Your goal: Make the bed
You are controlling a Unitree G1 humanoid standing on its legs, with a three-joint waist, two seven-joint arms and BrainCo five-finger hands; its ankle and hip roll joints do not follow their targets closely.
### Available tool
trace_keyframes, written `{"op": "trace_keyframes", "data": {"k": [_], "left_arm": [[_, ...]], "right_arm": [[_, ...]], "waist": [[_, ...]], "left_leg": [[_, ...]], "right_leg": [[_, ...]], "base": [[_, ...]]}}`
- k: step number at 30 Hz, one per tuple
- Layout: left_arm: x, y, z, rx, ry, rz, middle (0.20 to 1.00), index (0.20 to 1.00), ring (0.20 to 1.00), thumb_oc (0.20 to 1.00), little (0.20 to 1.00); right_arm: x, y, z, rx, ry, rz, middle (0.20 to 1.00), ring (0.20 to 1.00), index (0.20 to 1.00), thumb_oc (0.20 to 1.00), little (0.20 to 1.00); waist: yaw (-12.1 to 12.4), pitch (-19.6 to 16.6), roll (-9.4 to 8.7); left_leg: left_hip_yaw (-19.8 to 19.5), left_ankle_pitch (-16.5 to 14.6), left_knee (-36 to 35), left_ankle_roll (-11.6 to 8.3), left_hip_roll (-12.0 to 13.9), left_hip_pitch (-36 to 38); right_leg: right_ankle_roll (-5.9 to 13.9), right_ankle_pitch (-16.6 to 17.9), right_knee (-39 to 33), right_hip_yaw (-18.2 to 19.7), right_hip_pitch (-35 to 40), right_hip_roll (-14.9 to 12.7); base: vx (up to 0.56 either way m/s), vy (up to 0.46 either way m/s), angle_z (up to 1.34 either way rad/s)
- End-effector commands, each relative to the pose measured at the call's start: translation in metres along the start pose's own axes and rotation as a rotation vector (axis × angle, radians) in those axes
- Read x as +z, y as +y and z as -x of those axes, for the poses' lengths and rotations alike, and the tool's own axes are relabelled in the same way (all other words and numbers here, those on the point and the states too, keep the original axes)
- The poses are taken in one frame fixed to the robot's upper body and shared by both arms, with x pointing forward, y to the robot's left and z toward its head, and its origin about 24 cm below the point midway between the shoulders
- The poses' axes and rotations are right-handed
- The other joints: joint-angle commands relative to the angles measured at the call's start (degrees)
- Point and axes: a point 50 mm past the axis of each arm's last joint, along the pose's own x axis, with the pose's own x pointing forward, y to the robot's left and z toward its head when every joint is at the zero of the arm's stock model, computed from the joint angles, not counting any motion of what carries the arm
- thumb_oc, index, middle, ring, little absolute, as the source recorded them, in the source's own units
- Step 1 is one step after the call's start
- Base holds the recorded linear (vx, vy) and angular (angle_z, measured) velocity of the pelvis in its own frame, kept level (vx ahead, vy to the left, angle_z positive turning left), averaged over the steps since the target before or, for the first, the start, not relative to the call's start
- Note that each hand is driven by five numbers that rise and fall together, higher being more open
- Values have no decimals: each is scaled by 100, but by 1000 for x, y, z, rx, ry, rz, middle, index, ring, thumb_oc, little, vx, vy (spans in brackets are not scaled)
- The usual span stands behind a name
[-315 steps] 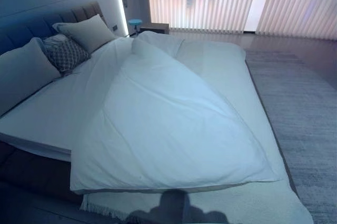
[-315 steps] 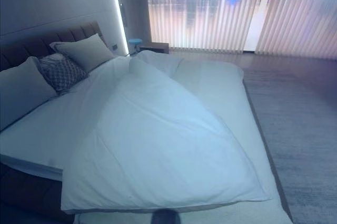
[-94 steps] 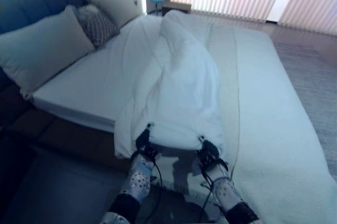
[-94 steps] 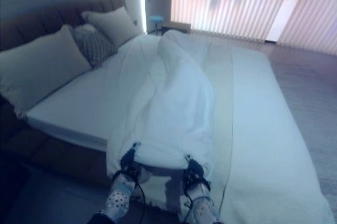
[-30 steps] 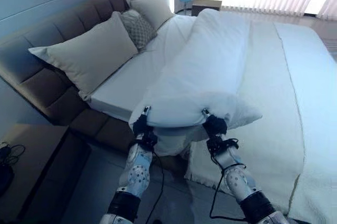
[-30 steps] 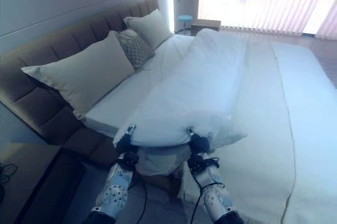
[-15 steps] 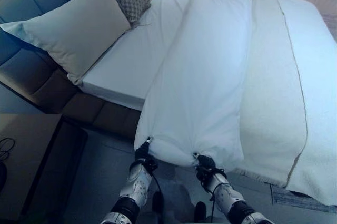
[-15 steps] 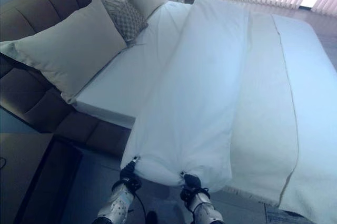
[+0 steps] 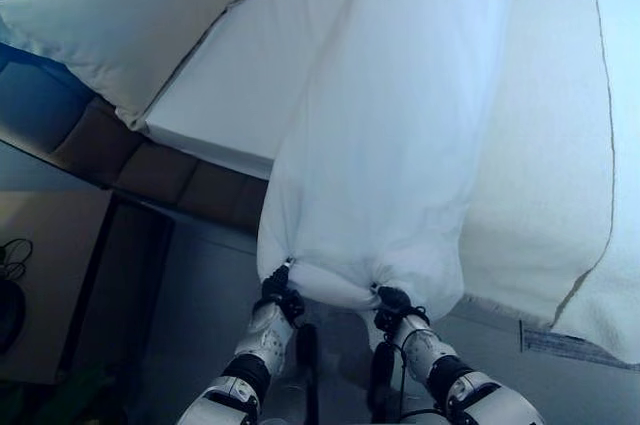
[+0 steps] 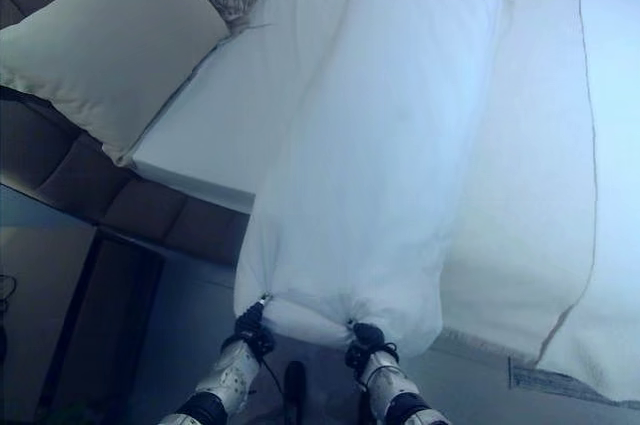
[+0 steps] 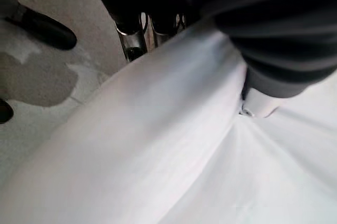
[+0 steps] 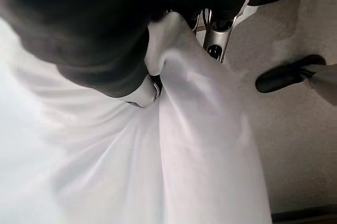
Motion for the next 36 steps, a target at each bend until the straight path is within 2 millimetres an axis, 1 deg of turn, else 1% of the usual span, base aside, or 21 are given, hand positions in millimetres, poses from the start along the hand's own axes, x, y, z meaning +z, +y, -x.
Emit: {"op": "trace_keyframes", "data": {"k": [1,2,3,4,5,6,11,12,13,14,15,16,17,21,23,27,31,32,34,35,36], "left_arm": [[8,113,10,392,-11,-86,200,200,200,200,200],[8,111,8,385,1,-106,200,200,200,200,200],[8,111,8,384,1,-106,200,200,200,200,200],[7,110,8,382,11,-118,200,200,200,200,200],[4,109,7,379,44,-161,482,482,482,482,482],[4,108,7,378,44,-161,1000,1000,1000,1000,1000],[3,111,7,396,66,-234,1000,1000,1000,1000,1000],[-1,113,9,396,77,-255,1000,1000,1000,1000,1000],[-1,113,9,396,77,-255,1000,1000,1000,1000,1000],[-8,117,12,404,103,-272,1000,1000,1000,1000,1000],[-8,117,12,404,104,-272,1000,1000,1000,1000,1000],[-11,119,13,404,117,-277,1000,1000,1000,1000,1000],[-17,123,16,408,140,-281,1000,1000,1000,1000,1000],[-35,132,26,391,209,-316,1000,1000,1000,1000,1000],[-43,137,31,380,243,-345,1000,1000,1000,1000,1000],[-59,149,42,375,320,-377,1000,1000,1000,1000,1000],[-73,159,53,389,383,-368,1000,1000,1000,1000,1000],[-72,160,54,392,369,-334,1000,1000,1000,1000,1000],[-72,160,54,393,370,-334,1000,1000,1000,1000,1000],[-56,154,46,368,269,-269,1000,1000,1000,1000,1000],[-46,148,41,335,208,-249,1000,1000,1000,1000,1000]], "right_arm": [[-8,-90,11,-353,42,53,200,200,200,200,200],[-1,-89,9,-356,26,58,200,200,200,200,200],[-1,-89,9,-356,26,58,200,200,200,200,200],[3,-88,8,-356,18,63,564,564,564,564,564],[12,-88,6,-360,0,74,1000,1000,1000,1000,1000],[12,-88,6,-360,0,74,1000,1000,1000,1000,1000],[30,-92,5,-377,-53,125,1000,1000,1000,1000,1000],[30,-99,7,-388,-55,135,1000,1000,1000,1000,1000],[30,-99,7,-388,-55,135,1000,1000,1000,1000,1000],[29,-112,11,-425,-53,85,1000,1000,1000,1000,1000],[29,-112,11,-425,-53,85,1000,1000,1000,1000,1000],[27,-118,13,-440,-48,51,1000,1000,1000,1000,1000],[24,-128,17,-463,-39,13,1000,1000,1000,1000,1000],[7,-164,32,-550,28,18,1000,1000,1000,1000,1000],[-5,-182,43,-598,76,-1,1000,1000,1000,1000,1000],[-31,-203,61,-654,161,-65,1000,1000,1000,1000,1000],[-47,-208,69,-654,181,-146,1000,1000,1000,1000,1000],[-46,-205,67,-624,179,-69,1000,1000,1000,1000,1000],[-46,-205,67,-624,180,-69,1000,1000,1000,1000,1000],[-29,-191,57,-529,112,75,1000,1000,1000,1000,1000],[-18,-185,54,-491,59,121,1000,1000,1000,1000,1000]], "waist": [[76,106,-64],[53,190,-38],[52,187,-38],[43,209,-19],[6,284,14],[6,282,14],[-79,340,66],[-104,314,85],[-103,316,85],[-149,259,110],[-148,261,111],[-166,231,124],[-193,174,147],[-279,17,197],[-330,-105,203],[-418,-364,194],[-491,-615,171],[-492,-693,144],[-494,-687,142],[-485,-676,85],[-476,-652,49]], "left_leg": [[80,508,-543,-306,-337,-425],[84,555,-543,-354,-317,-580],[83,556,-543,-354,-317,-585],[92,572,-543,-376,-312,-640],[100,615,-543,-404,-308,-760],[99,616,-543,-404,-308,-764],[154,637,-543,-430,-291,-841],[172,612,-543,-427,-292,-787],[173,612,-543,-427,-292,-785],[182,566,-543,-420,-296,-679],[182,565,-543,-420,-295,-674],[194,541,-543,-415,-296,-612],[220,492,-543,-402,-298,-512],[268,364,-543,-346,-317,-111],[298,290,-543,-326,-300,121],[331,150,-543,-294,-277,641],[380,42,-502,-293,-222,1057],[391,-15,-411,-301,-189,1158],[392,-20,-405,-301,-189,1166],[406,-142,-26,-331,-161,1161],[411,-182,269,-352,-146,1072]], "right_leg": [[362,469,-336,188,-731,15],[371,492,-336,172,-867,31],[371,492,-336,172,-872,31],[378,503,-336,163,-924,38],[391,531,-336,154,-1039,38],[391,532,-336,153,-1043,38],[410,546,-336,222,-1151,48],[400,525,-336,257,-1101,44],[400,525,-336,258,-1099,45],[383,481,-336,282,-1005,44],[384,481,-336,282,-1001,44],[377,461,-336,291,-950,46],[366,420,-336,312,-861,49],[306,293,-336,346,-475,59],[284,214,-310,350,-261,61],[244,3,-160,348,155,77],[215,-189,7,415,484,117],[183,-255,85,448,587,137],[183,-259,88,448,595,136],[152,-322,158,458,704,135],[135,-334,188,438,716,120]], "base": [[-43,-59,5],[-29,-51,2],[-27,-43,0],[-18,-29,3],[-18,-29,6],[-21,-24,11],[12,-11,5],[33,-20,-2],[63,-24,0],[40,-8,2],[57,-11,7],[59,9,6],[87,9,4],[92,-7,-3],[107,-32,-2],[114,-43,-2],[106,-66,-12],[67,-80,-4],[21,-68,-10],[-2,-113,-8],[-14,-143,-2]]}}
